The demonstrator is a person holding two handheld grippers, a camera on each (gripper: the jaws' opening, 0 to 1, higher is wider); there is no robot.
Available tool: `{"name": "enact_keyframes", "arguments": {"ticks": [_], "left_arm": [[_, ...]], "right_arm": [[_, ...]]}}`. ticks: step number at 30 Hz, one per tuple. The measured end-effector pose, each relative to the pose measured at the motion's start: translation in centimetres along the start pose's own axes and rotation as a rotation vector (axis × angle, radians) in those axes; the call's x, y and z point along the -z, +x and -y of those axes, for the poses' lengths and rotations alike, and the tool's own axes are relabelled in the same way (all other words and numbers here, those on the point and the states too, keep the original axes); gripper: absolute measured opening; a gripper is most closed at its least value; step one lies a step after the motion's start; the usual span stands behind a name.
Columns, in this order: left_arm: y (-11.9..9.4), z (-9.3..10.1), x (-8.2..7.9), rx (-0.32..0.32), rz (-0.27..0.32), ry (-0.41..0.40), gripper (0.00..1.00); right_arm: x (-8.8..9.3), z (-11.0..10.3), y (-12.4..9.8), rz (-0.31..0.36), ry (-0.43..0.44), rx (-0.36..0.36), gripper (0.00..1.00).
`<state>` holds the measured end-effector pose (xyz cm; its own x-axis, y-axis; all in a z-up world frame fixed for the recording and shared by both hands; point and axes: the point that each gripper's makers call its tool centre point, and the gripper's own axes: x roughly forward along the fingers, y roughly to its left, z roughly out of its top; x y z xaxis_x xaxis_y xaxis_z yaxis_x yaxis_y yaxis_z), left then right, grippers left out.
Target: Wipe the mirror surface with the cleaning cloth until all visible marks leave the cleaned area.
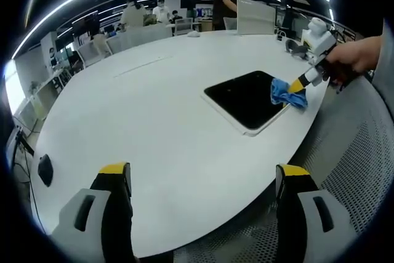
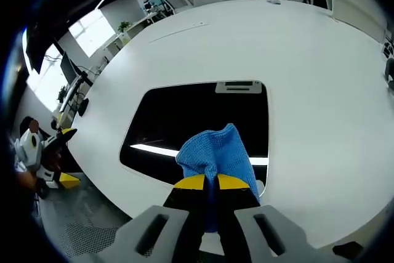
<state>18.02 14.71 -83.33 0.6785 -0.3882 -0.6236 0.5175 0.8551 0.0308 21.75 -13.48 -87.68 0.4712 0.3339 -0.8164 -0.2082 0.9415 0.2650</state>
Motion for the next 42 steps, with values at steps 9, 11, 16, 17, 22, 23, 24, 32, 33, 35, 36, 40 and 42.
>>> {"name": "enact_keyframes", "arguments": {"ticks": [9,11,16,17,22,23,24,32,33,35,36,40,42], "left_arm": [[0.1,-0.1,0.1,-0.002,0.001,0.002,0.98],[0.1,-0.1,0.1,-0.001,0.001,0.001,0.98],[0.1,-0.1,0.1,0.0,0.001,0.001,0.98],[0.1,0.0,0.0,0.0,0.001,0.001,0.98],[0.1,0.1,0.1,0.004,-0.002,0.0,0.98],[0.0,0.1,0.1,0.004,-0.001,0.0,0.98],[0.0,0.1,0.1,0.003,-0.001,0.0,0.98],[0.0,0.2,0.0,0.005,-0.001,0.001,0.98],[0.0,0.1,0.0,0.004,-0.001,0.001,0.98],[0.0,0.2,0.0,0.004,-0.002,0.001,0.98],[0.0,0.2,0.0,0.005,-0.003,0.002,0.98],[0.0,0.2,0.1,0.006,-0.005,0.003,0.98],[0.0,0.2,0.1,0.006,-0.005,0.003,0.98]], "right_arm": [[0.1,-0.1,-0.1,-0.003,0.008,-0.005,0.0],[0.1,-0.1,-0.1,-0.003,0.009,-0.005,0.0],[0.1,-0.1,-0.1,-0.002,0.011,-0.006,0.0],[0.1,-0.1,-0.1,-0.002,0.012,-0.006,0.0],[0.1,-0.1,-0.1,-0.002,0.011,-0.006,0.0],[0.1,-0.1,-0.1,-0.002,0.012,-0.007,0.0],[0.1,-0.1,-0.1,-0.002,0.012,-0.007,0.0],[0.1,0.2,-0.1,-0.01,0.019,-0.016,0.0],[0.1,0.4,-0.2,-0.01,0.026,-0.015,0.0],[0.1,0.6,-0.3,-0.01,0.032,-0.014,0.0],[0.2,0.9,-0.4,-0.011,0.037,-0.01,0.0],[0.3,1.6,-0.6,-0.007,0.06,-0.007,0.0],[0.4,1.7,-0.7,-0.007,0.065,-0.004,0.0]]}}
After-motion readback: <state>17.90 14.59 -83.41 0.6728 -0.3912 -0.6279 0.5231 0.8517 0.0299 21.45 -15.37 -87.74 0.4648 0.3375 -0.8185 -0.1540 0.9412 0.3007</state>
